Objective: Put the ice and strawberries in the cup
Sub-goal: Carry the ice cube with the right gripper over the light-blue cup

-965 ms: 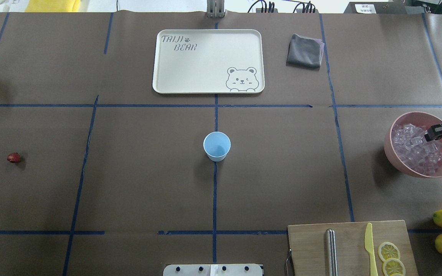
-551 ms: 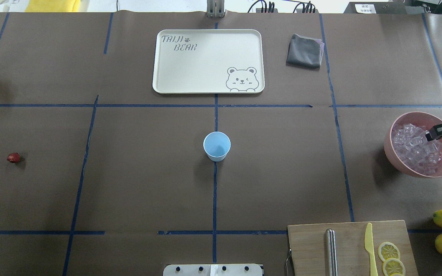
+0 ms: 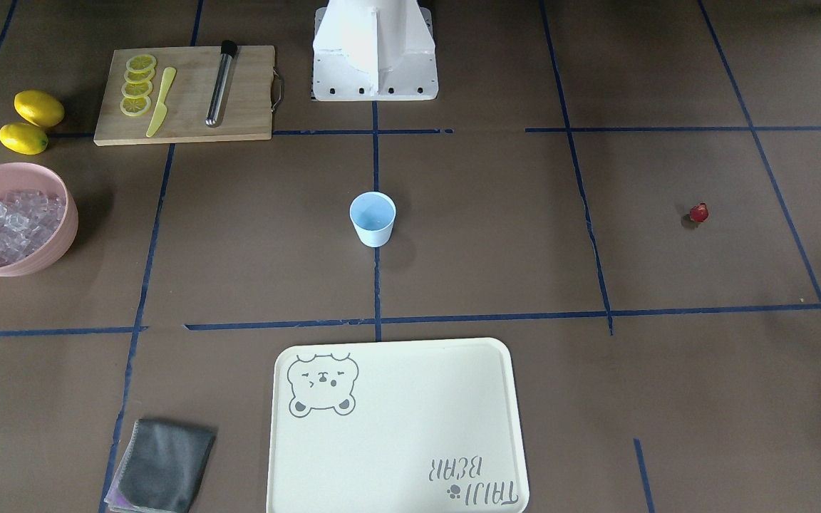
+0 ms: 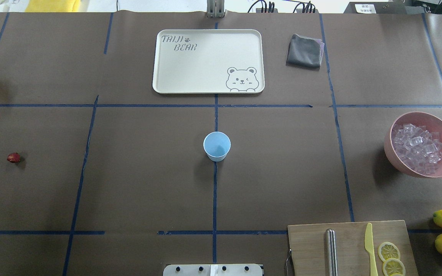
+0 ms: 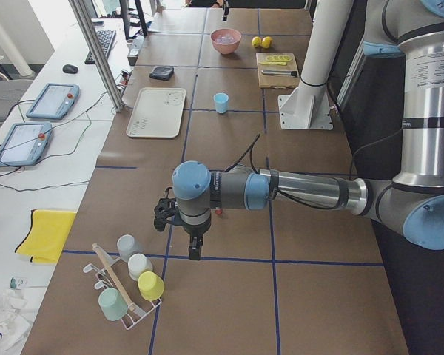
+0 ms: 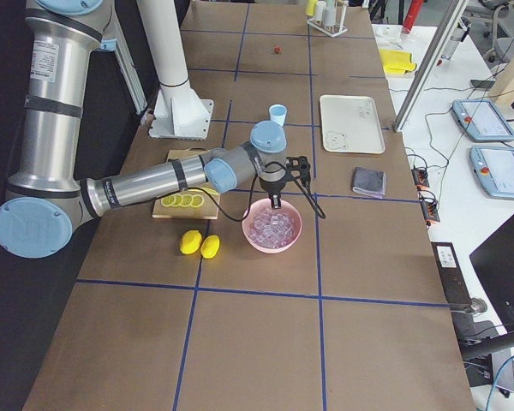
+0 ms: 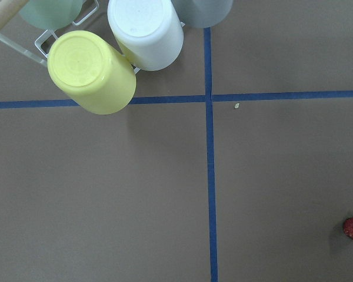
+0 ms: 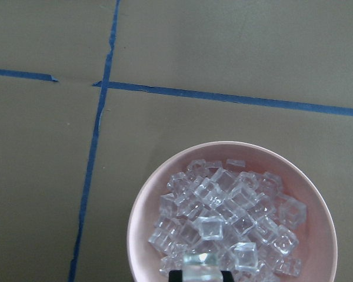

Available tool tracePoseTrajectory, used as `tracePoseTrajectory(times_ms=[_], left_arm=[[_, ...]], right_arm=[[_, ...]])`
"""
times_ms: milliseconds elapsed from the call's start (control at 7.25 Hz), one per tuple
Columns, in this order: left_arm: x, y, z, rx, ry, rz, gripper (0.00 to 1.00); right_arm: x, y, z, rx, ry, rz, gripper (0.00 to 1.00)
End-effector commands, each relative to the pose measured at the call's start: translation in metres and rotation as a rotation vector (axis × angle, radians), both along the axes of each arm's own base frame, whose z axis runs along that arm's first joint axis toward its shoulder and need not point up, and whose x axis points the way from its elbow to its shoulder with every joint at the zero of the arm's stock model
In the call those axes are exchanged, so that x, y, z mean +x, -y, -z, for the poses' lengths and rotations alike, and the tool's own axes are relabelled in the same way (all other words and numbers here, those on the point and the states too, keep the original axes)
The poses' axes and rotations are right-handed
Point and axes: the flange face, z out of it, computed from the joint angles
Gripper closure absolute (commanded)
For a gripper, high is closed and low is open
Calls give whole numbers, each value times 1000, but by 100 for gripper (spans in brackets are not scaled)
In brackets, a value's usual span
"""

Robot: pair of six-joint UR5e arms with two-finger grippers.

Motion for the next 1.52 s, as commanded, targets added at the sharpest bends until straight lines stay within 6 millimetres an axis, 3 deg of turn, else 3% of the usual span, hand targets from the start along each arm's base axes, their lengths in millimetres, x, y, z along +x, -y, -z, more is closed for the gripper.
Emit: tracePoseTrajectory(times_ms=[0, 138, 276, 414, 551, 1103, 1378], left_arm=[[0, -1, 0, -1, 0, 0, 0], [0, -1, -1, -3, 0, 0, 0], [0, -1, -1, -3, -2, 0, 0], [0, -1, 0, -1, -2, 0, 0], [0, -1, 0, -1, -2, 0, 0], [0, -4, 14, -8, 0, 0, 0], [0, -4, 13, -9, 0, 0, 0]], right_arm=[[-2, 13, 72, -10, 0, -4, 100], [-14, 31, 110, -8, 0, 8, 100], [-48, 44, 151, -26, -25, 54, 100], [-99, 55, 216, 14, -130, 91, 100], [-149, 51, 258, 52, -205, 127, 100], [-310, 43, 333, -15, -116, 103, 100], [-383, 40, 355, -37, -112, 87, 100]])
